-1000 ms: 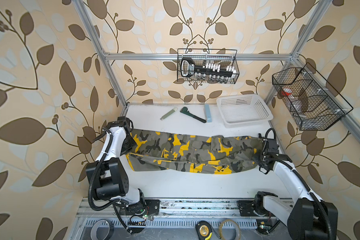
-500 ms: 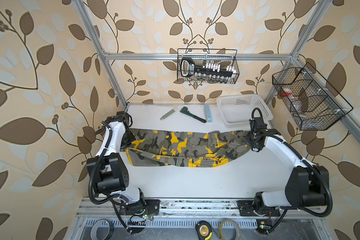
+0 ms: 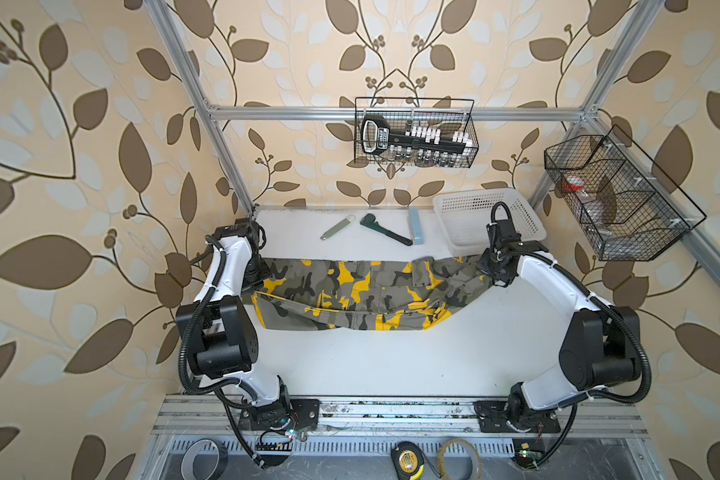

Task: Fold and stack the trousers

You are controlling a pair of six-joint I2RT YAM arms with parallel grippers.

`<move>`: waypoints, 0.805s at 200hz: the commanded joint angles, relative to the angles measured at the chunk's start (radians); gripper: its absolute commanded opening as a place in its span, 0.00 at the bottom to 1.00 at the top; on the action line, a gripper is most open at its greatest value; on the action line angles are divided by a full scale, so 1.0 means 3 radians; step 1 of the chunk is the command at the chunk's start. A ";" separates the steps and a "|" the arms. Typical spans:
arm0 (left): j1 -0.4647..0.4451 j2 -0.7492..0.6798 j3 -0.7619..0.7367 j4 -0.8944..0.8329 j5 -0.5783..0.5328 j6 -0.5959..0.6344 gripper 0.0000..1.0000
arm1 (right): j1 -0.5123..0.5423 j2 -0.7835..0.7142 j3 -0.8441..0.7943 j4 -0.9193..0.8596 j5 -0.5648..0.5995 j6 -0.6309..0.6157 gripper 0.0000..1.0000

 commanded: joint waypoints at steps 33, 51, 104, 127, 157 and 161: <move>-0.0036 -0.0720 0.0156 -0.0565 -0.0180 -0.0122 0.03 | -0.0191 -0.0835 0.0046 -0.1007 0.0424 -0.0780 0.00; -0.0041 -0.0772 0.0238 -0.0613 -0.0204 -0.0141 0.03 | -0.0259 -0.0926 0.0030 -0.1183 0.0467 -0.0921 0.00; -0.0038 -0.0217 0.0290 -0.0220 -0.0112 -0.0129 0.03 | -0.0218 -0.0142 0.0260 -0.0693 0.0227 -0.0909 0.00; -0.0040 0.0074 0.0332 -0.0034 -0.0117 -0.0098 0.03 | -0.0161 0.0307 0.0489 -0.0481 0.0062 -0.0843 0.00; -0.0038 0.0410 0.0372 0.0071 -0.0129 -0.0099 0.03 | -0.0039 0.0775 0.0706 -0.0300 -0.0102 -0.0902 0.04; -0.0041 0.0430 0.0358 0.0090 -0.0113 -0.0107 0.03 | -0.0042 0.0820 0.0709 -0.0252 -0.0164 -0.0912 0.05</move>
